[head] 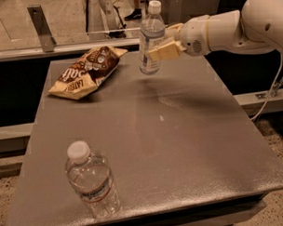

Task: Move blue plastic bottle near brown chip bag

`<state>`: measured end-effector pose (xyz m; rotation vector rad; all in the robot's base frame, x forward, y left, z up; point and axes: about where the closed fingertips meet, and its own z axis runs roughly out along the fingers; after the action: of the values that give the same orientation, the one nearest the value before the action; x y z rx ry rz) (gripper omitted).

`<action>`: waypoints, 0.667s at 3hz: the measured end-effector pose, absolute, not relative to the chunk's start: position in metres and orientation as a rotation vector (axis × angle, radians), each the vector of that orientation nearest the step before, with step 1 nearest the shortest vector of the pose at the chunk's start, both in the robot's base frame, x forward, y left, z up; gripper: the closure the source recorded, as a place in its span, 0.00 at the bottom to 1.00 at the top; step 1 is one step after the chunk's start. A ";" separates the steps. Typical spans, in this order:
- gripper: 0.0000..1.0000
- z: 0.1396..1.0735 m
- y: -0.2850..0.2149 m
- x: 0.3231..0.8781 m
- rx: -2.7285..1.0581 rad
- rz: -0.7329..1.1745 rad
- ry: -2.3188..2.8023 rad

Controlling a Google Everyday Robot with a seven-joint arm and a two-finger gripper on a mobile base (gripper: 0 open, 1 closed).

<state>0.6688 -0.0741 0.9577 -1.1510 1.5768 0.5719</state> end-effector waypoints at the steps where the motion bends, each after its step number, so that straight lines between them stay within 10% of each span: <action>1: 1.00 0.953 -0.053 0.676 -1.183 0.595 1.571; 2: 1.00 0.941 -0.037 0.684 -1.218 0.604 1.586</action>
Offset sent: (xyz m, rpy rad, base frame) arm 0.0252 0.0496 -0.0303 -0.0627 0.0467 0.0710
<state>0.6840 -0.0369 0.9407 -1.2183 1.5863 0.6041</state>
